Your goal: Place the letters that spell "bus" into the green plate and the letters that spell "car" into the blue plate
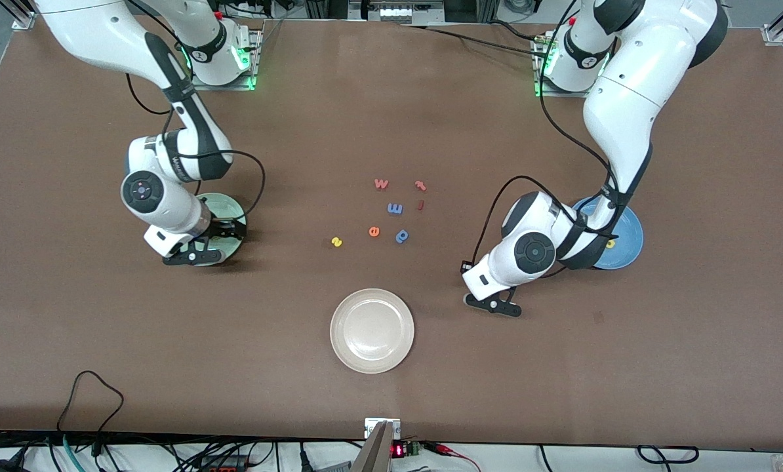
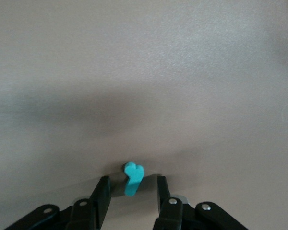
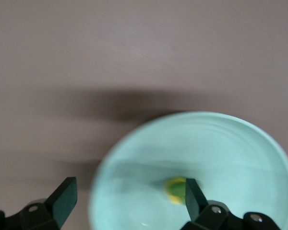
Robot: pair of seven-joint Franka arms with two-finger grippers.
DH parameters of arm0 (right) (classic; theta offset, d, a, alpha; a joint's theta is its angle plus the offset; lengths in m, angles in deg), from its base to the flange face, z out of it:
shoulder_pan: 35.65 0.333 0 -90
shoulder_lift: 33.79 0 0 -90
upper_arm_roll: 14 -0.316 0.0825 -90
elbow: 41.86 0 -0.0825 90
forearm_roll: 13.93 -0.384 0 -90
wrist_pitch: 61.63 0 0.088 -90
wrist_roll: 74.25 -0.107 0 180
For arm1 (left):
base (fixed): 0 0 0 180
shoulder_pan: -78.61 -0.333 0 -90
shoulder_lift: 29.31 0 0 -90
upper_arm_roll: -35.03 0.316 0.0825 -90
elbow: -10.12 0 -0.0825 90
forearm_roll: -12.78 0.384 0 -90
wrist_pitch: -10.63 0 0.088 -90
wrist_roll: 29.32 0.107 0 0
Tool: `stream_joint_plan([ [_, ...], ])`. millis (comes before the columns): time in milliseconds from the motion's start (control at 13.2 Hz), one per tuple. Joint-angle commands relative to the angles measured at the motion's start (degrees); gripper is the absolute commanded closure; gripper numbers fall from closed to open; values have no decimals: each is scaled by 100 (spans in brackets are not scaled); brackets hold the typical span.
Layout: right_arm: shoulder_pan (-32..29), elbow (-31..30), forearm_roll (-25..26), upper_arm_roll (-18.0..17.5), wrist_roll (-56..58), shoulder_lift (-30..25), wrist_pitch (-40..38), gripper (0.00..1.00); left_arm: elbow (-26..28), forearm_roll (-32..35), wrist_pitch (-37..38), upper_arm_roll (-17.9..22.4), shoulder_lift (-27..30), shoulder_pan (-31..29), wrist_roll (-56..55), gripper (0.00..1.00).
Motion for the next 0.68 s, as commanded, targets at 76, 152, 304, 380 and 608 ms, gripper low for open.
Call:
stream_joint_plan([
  [76, 652, 515, -86, -142, -808, 237, 58, 14, -198, 146, -75, 16, -168, 61, -93, 63],
  [152, 837, 691, -77, -142, -932, 343, 50, 19, -198, 146, -76, 16, -168, 61, -58, 72],
  [304, 1093, 964, -24, -142, -890, 562, 32, 26, -198, 155, -84, 16, -168, 61, -49, 88],
  [380, 1207, 1104, -33, -142, -880, 668, 23, 30, -198, 164, -84, 16, -168, 61, -23, 95],
  [608, 1568, 1578, -33, -142, -898, 1002, 23, 35, -198, 699, -76, 16, -125, 70, -66, 100],
])
